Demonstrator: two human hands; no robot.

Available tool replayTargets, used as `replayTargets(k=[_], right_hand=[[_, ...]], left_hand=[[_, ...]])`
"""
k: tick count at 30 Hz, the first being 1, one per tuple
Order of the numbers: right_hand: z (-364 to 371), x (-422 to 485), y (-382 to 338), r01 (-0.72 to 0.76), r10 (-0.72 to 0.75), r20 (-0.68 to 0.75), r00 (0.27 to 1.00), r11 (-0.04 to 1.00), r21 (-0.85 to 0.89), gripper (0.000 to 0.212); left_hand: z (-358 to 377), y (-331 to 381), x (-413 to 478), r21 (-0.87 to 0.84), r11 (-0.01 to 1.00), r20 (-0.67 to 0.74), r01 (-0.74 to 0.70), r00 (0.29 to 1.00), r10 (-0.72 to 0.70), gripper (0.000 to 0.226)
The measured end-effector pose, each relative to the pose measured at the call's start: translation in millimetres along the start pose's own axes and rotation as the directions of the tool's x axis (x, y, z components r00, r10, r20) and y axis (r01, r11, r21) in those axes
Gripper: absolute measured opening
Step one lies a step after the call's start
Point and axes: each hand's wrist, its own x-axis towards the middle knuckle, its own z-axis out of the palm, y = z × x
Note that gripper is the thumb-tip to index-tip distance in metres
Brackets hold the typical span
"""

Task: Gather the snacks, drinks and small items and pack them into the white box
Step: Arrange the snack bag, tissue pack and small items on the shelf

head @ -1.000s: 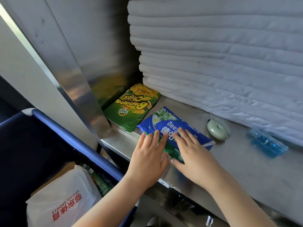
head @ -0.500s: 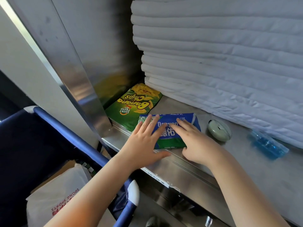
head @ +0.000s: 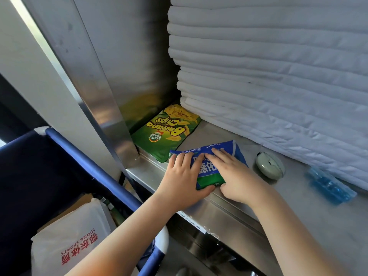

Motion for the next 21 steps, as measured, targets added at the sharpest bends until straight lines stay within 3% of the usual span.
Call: replayTargets(k=[8,15,18,21], right_hand=[[17.1,-2.9,-4.3,0.02,-0.035,-0.132,0.991,0.994,-0.109,0.077],[6.0,5.2,-11.6,0.107,-0.109,-0.36,0.927,0.994,-0.024,0.07],[-5.3,24.4,-17.6,0.155,-0.115,-0.473,0.873,0.987,0.046,0.06],[-7.9,39.3,-19.7,0.153,-0.106,-0.475,0.873,0.986,0.061,0.057]], left_hand=[[-0.5,8.0,-1.8,-0.108,0.988,-0.152,0.113,0.98,-0.129,0.08],[-15.1,-1.2,3.1,-0.064,0.981,-0.335,0.185,0.921,-0.196,0.076],[-19.8,-19.4,13.7,-0.034,0.963,-0.334,0.266,0.906,-0.262,0.076],[-21.3,-41.0,28.7,0.045,0.923,-0.241,0.382,0.901,-0.361,0.078]])
